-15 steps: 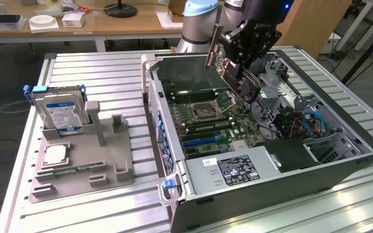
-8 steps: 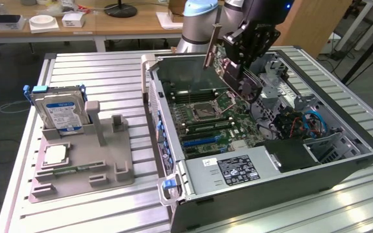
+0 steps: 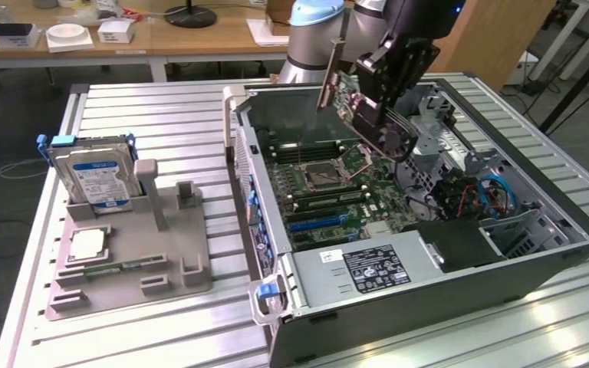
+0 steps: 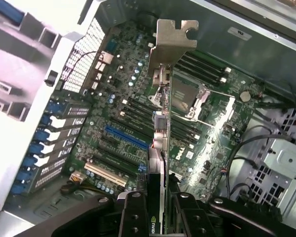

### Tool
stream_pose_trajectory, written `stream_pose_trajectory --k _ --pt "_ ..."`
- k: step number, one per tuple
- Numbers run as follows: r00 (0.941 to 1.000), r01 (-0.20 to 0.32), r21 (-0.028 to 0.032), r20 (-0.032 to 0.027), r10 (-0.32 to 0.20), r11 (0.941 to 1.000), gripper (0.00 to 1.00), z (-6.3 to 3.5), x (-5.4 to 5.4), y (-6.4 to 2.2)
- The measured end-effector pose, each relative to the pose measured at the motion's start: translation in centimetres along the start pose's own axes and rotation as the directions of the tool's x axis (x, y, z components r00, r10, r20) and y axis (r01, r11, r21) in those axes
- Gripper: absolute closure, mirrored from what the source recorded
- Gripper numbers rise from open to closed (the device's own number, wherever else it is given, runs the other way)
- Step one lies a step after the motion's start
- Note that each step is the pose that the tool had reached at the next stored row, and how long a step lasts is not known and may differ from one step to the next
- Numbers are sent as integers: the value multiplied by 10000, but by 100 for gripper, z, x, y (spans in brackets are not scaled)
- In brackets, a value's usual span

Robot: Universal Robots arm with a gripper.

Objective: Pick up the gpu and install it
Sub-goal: 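Insert the gpu into the slot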

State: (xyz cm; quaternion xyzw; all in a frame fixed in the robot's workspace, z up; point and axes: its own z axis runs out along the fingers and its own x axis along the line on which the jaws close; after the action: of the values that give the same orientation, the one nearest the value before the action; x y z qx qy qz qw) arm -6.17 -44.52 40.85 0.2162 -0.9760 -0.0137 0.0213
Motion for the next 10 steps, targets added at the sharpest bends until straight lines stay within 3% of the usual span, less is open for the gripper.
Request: stream_pose_trajectory --k 5,10 --pt "9979 653 23 -24 -653 9979 74 0 -5 -2" --pt "9911 1331 44 -51 -1331 9911 74 0 -12 -5"
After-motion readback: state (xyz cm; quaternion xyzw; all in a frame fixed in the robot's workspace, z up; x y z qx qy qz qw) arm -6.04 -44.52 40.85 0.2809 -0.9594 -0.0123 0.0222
